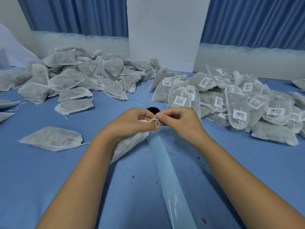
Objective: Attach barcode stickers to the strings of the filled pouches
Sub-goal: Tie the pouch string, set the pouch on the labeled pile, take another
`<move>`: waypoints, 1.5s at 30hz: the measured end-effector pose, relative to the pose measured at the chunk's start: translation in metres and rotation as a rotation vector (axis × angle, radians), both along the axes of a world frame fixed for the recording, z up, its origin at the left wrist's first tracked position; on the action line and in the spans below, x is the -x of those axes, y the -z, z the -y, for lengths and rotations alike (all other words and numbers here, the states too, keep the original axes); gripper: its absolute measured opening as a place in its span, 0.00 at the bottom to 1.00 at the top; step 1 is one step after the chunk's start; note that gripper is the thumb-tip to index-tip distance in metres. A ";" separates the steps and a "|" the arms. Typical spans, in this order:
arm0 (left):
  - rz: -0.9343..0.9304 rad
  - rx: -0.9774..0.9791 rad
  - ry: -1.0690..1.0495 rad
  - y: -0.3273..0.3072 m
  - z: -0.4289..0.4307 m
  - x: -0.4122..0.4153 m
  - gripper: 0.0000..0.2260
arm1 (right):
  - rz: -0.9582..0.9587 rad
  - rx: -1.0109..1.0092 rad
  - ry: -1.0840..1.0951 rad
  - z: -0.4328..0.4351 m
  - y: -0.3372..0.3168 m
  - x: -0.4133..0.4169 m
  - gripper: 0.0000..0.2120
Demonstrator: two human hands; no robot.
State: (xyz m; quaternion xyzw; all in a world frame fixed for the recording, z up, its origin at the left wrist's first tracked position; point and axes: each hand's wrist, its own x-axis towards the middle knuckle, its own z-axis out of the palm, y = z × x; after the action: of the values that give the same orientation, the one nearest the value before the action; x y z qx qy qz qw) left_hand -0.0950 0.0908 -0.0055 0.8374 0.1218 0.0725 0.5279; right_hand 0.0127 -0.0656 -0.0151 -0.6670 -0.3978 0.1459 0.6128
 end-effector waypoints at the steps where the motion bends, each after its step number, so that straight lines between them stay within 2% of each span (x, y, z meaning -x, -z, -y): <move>1: 0.001 -0.015 0.023 0.001 0.001 0.000 0.07 | -0.010 -0.009 -0.007 0.000 0.000 0.000 0.04; 3: 0.021 -0.043 0.035 0.001 0.002 0.000 0.04 | -0.023 -0.012 -0.007 -0.001 0.000 0.000 0.05; 8: 0.069 -0.060 0.023 0.000 0.004 -0.002 0.09 | -0.102 -0.051 0.053 -0.001 -0.001 0.000 0.05; 12: 0.112 -0.044 0.058 0.001 0.009 -0.002 0.08 | -0.205 -0.066 0.127 -0.004 -0.002 0.000 0.05; 19: 0.188 -0.320 0.068 0.007 0.016 -0.006 0.07 | -0.242 -0.064 0.239 -0.006 -0.002 0.000 0.06; 28: 0.232 -0.443 0.091 0.006 0.019 -0.008 0.09 | -0.267 -0.022 0.300 -0.010 -0.002 0.003 0.09; 33: 0.116 -0.329 0.023 0.009 0.011 -0.008 0.09 | -0.362 -0.131 0.257 -0.003 -0.005 -0.004 0.08; 36: 0.032 -0.245 -0.056 0.005 0.005 -0.005 0.10 | -0.354 -0.187 0.260 -0.003 -0.005 -0.006 0.07; 40: -0.022 -0.189 -0.201 0.004 -0.008 -0.003 0.12 | -0.230 -0.235 0.274 -0.004 -0.005 -0.005 0.05; 42: -0.014 -0.197 -0.227 0.005 -0.012 -0.002 0.11 | -0.143 -0.231 0.271 -0.003 -0.005 -0.002 0.04; 45: 0.059 -0.098 -0.271 0.005 -0.012 -0.002 0.06 | -0.045 -0.231 0.234 -0.004 -0.005 0.004 0.05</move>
State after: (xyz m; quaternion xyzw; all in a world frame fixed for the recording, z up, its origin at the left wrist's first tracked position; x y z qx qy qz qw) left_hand -0.0931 0.1025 -0.0100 0.8357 0.2144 0.1735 0.4749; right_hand 0.0089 -0.0620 -0.0103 -0.6305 -0.3179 0.0417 0.7069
